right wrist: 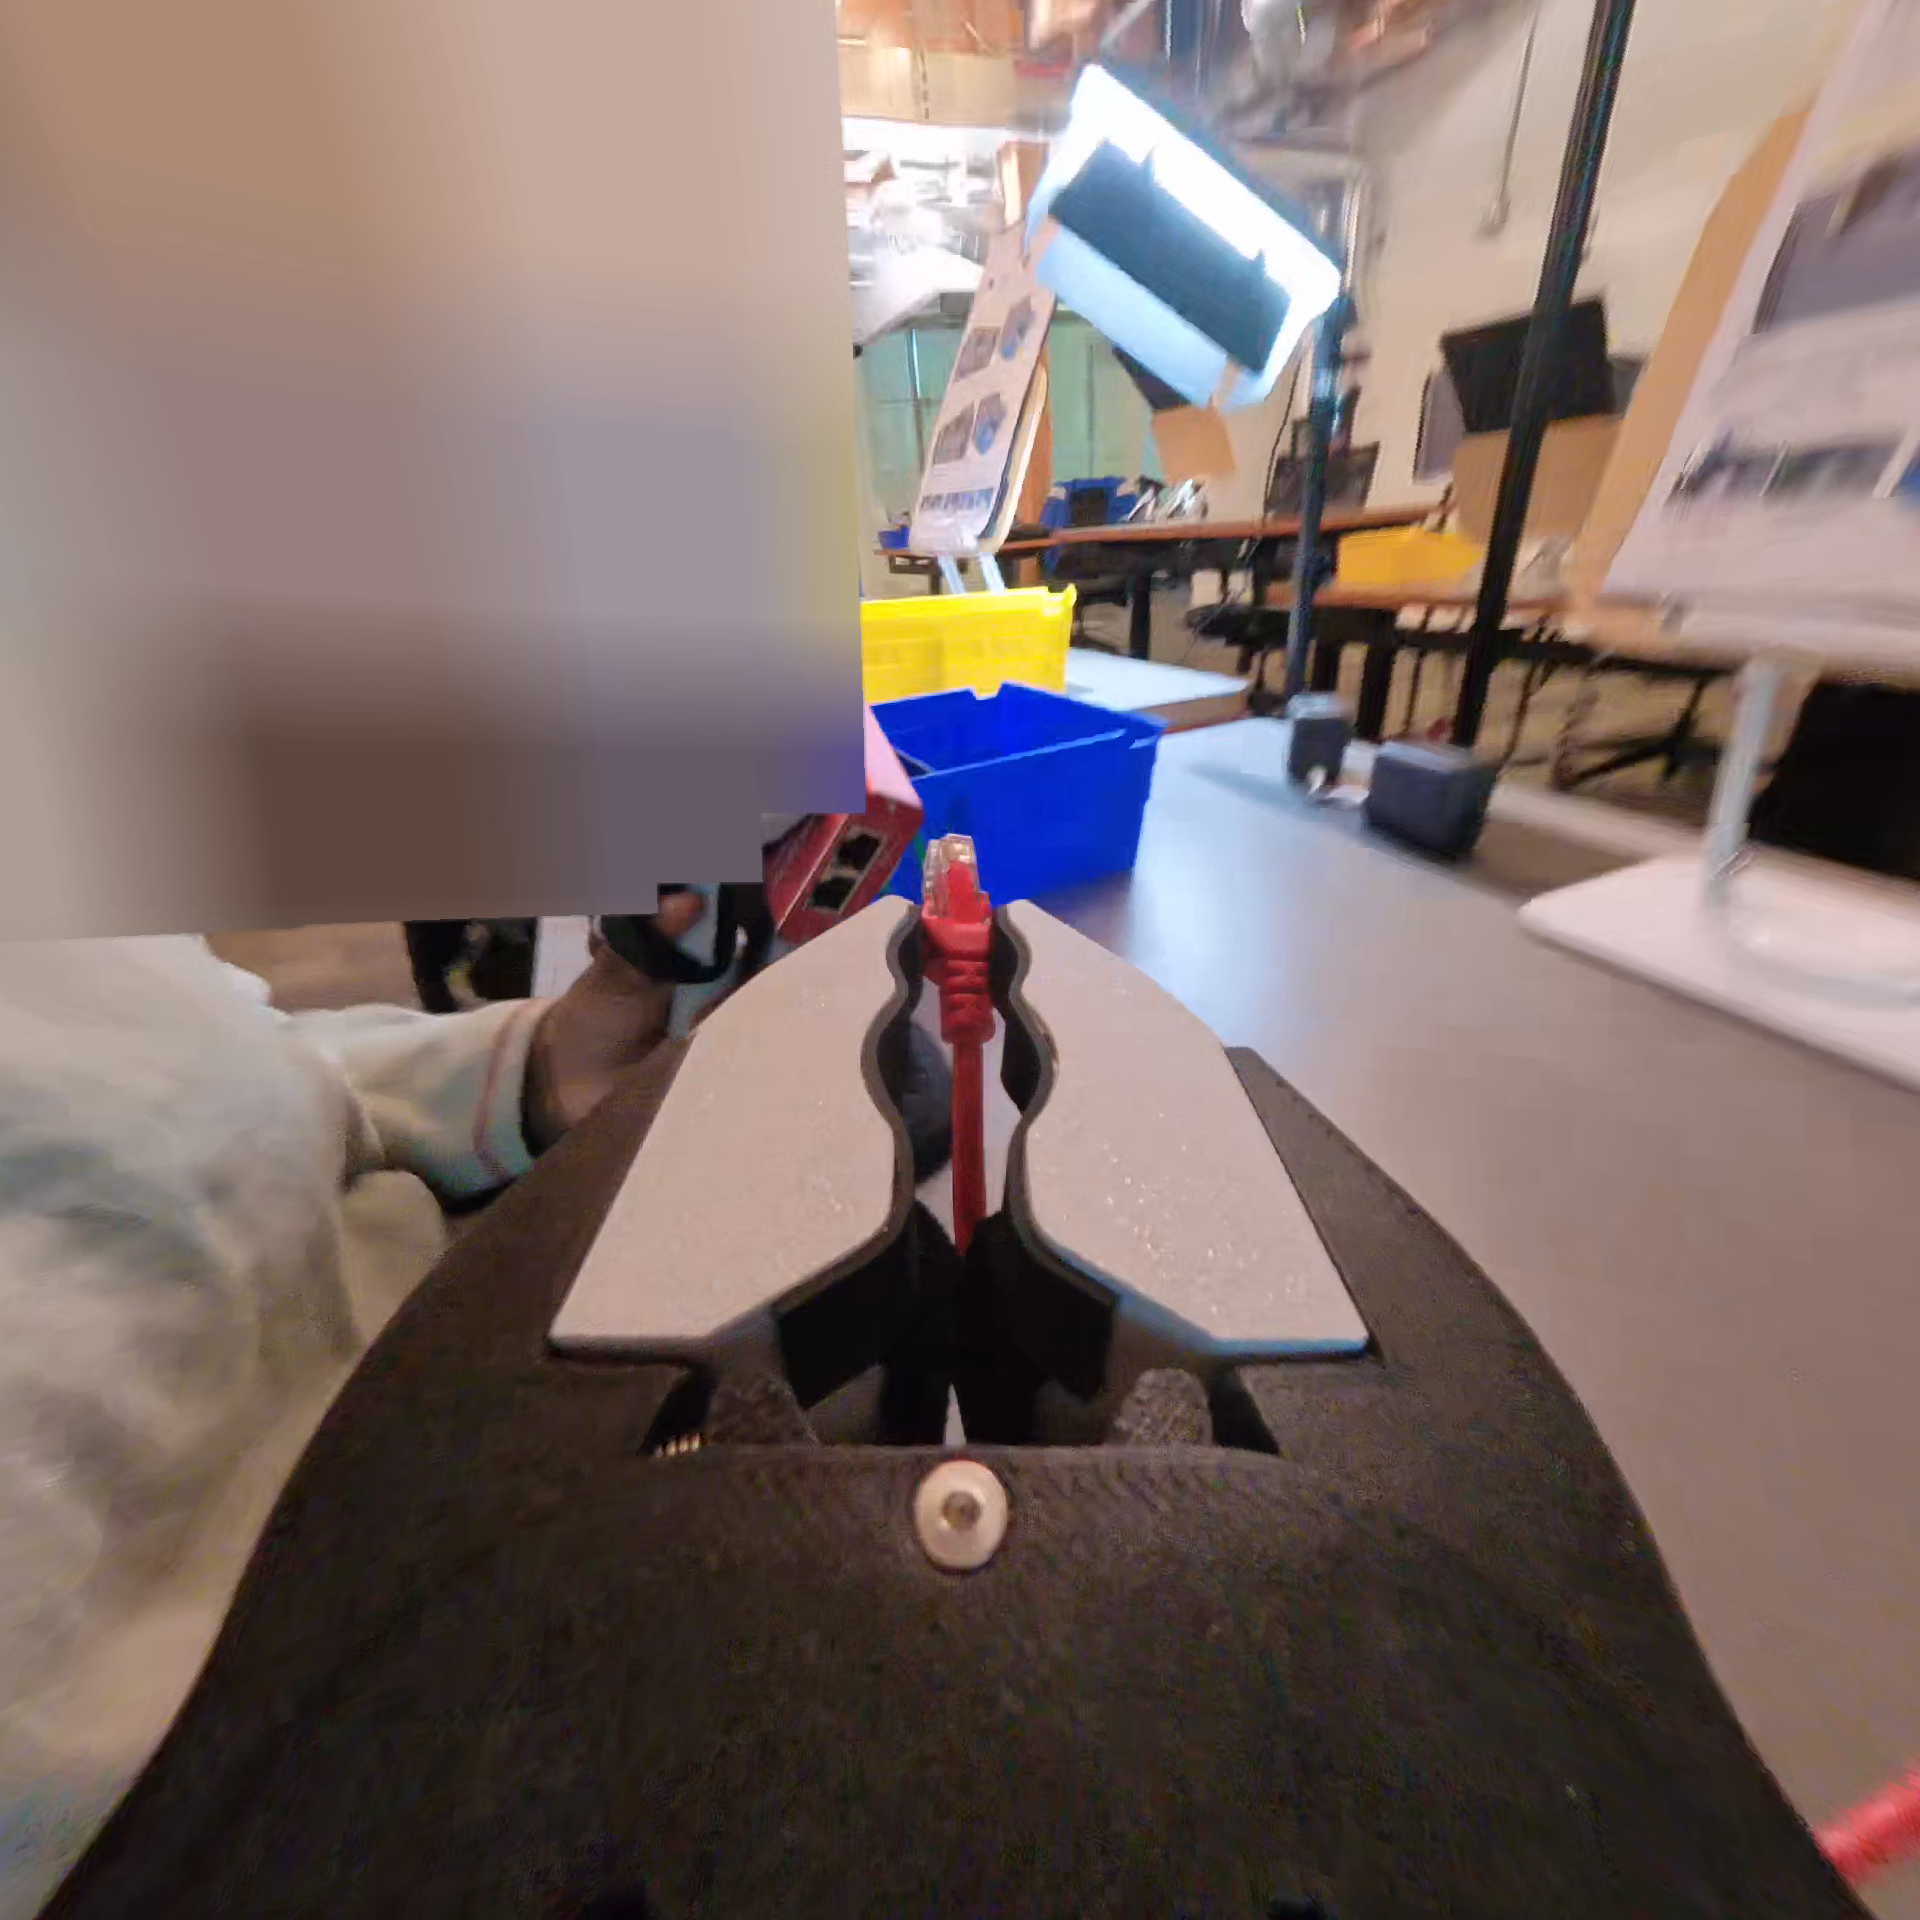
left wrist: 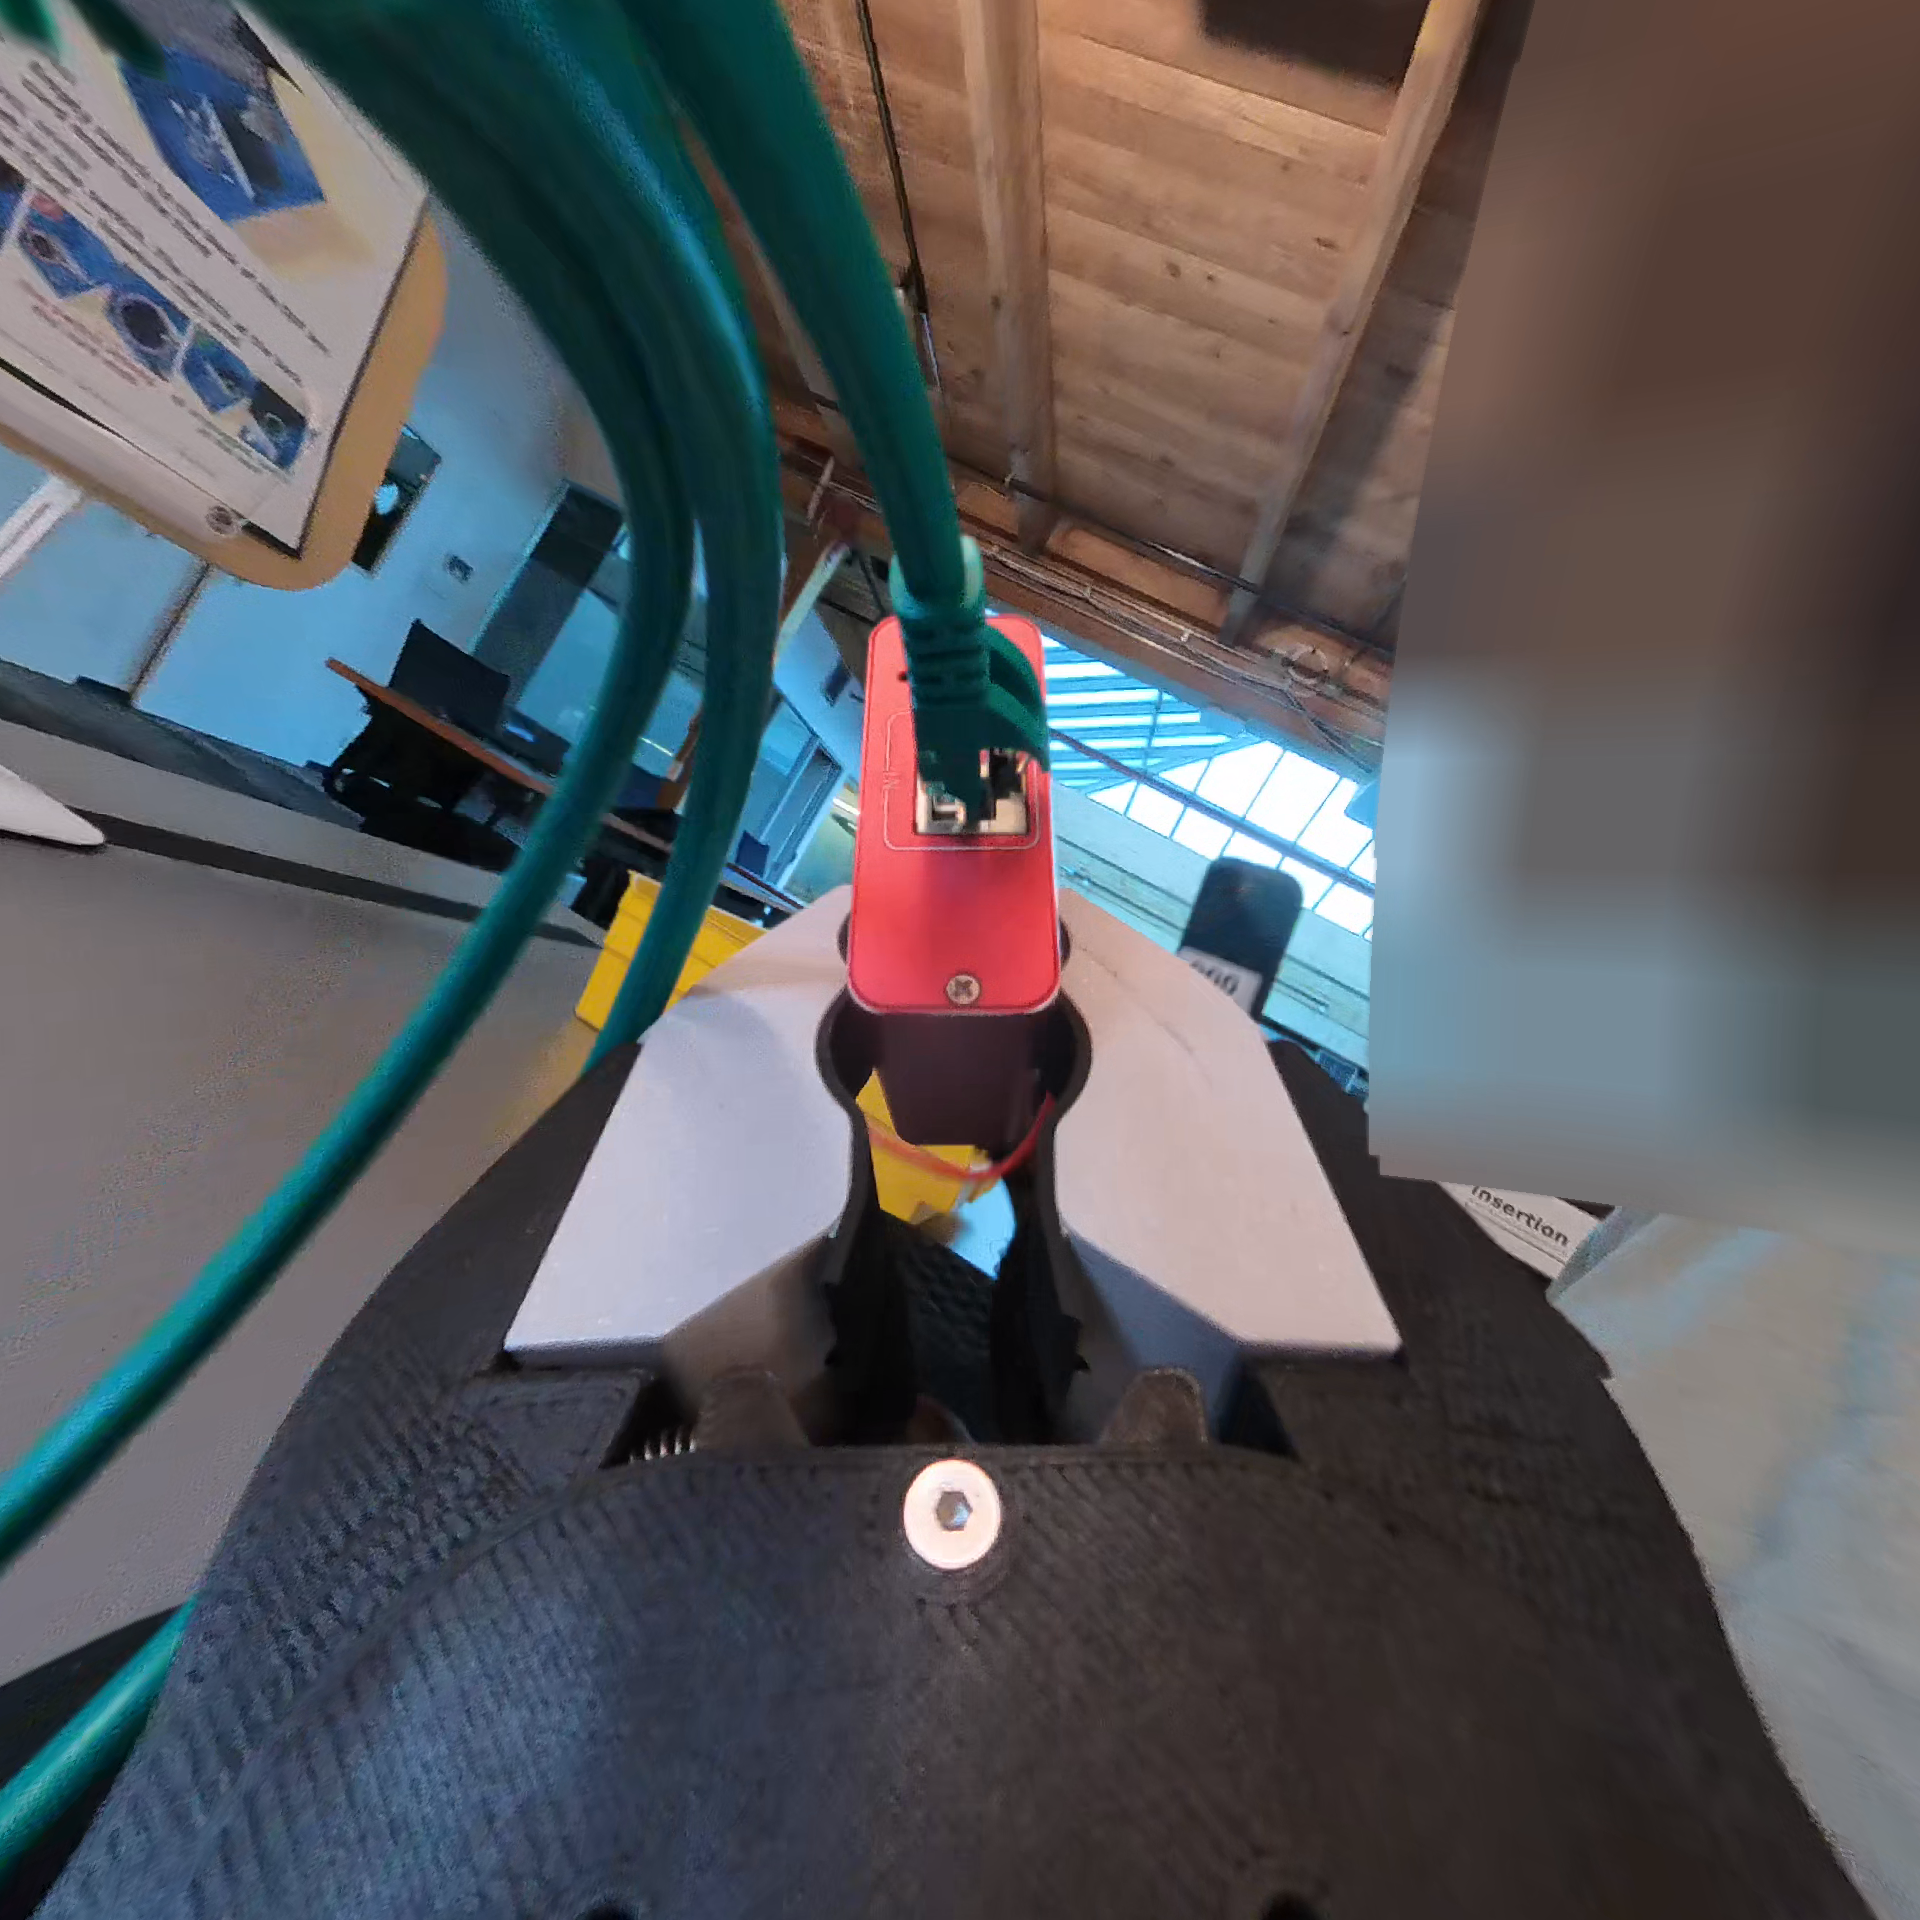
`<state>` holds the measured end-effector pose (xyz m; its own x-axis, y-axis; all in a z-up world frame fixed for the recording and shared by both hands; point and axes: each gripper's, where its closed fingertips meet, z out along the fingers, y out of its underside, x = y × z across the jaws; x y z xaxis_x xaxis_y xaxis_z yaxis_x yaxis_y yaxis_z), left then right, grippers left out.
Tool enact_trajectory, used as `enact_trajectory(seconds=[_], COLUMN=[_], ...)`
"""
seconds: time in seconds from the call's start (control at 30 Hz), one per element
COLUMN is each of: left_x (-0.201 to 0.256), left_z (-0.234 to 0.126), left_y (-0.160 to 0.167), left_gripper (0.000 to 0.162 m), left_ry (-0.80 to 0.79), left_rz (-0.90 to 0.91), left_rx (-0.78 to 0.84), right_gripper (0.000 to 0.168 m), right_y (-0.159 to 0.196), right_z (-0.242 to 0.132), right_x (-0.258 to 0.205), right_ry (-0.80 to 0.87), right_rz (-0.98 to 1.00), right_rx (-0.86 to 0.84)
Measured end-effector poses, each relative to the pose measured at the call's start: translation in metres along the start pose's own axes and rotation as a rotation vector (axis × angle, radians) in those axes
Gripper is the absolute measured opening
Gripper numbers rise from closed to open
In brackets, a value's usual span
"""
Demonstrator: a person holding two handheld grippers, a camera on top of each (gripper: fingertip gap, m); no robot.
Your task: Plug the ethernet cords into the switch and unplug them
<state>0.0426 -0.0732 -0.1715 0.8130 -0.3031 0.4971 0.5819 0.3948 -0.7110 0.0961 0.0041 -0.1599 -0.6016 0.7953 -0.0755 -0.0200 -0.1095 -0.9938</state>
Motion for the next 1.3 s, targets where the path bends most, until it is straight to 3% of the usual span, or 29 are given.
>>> enact_trajectory(seconds=[0.1,0.23,0.33,0.4,0.67,0.8,0.83,0.93,1.0,1.17,1.3], left_x=[0.002,0.005,0.002,0.001,0.003,0.003,0.003,0.002,0.002,0.001,0.001], left_z=[0.007,0.008,0.008,0.008,0.011,0.012,0.012,0.012,0.012,0.012,0.012], left_y=[0.010,0.014,0.015,0.014,0.023,0.026,0.026,0.026,0.026,0.026,0.027], left_gripper=[0.028,0.028,0.028,0.028,0.028,0.028,0.028,0.028,0.028,0.028,0.029], left_ry=[0.013,0.025,0.016,0.017,0.012,0.012,0.012,0.009,0.007,0.005,0.001], left_rz=[0.005,0.010,-0.021,-0.028,0.005,0.006,0.004,-0.001,-0.004,-0.010,-0.010], left_rx=[-0.054,-0.074,-0.079,-0.076,-0.126,-0.145,-0.146,-0.143,-0.142,-0.144,-0.153], right_gripper=[0.012,0.013,0.012,0.013,0.013,0.015,0.018,0.056,0.061,0.046,0.027], right_y=[-0.040,-0.088,-0.087,-0.080,-0.029,0.010,0.021,0.021,0.003,-0.017,0.028], right_z=[-0.020,-0.061,-0.098,-0.120,-0.170,-0.187,-0.190,-0.192,-0.197,-0.242,-0.293], right_x=[-0.004,0.009,0.047,0.067,0.143,0.171,0.175,0.176,0.174,0.159,0.142], right_ry=[0.070,0.258,0.445,0.481,0.584,0.700,0.707,0.710,0.742,0.890,1.003], right_rz=[-0.330,-0.629,-0.717,-0.736,-0.450,-0.183,-0.116,-0.060,-0.115,-0.137,-0.008], right_rx=[0.021,0.045,-0.063,-0.076,-0.148,-0.339,-0.392,-0.409,-0.346,-0.369,-0.659])
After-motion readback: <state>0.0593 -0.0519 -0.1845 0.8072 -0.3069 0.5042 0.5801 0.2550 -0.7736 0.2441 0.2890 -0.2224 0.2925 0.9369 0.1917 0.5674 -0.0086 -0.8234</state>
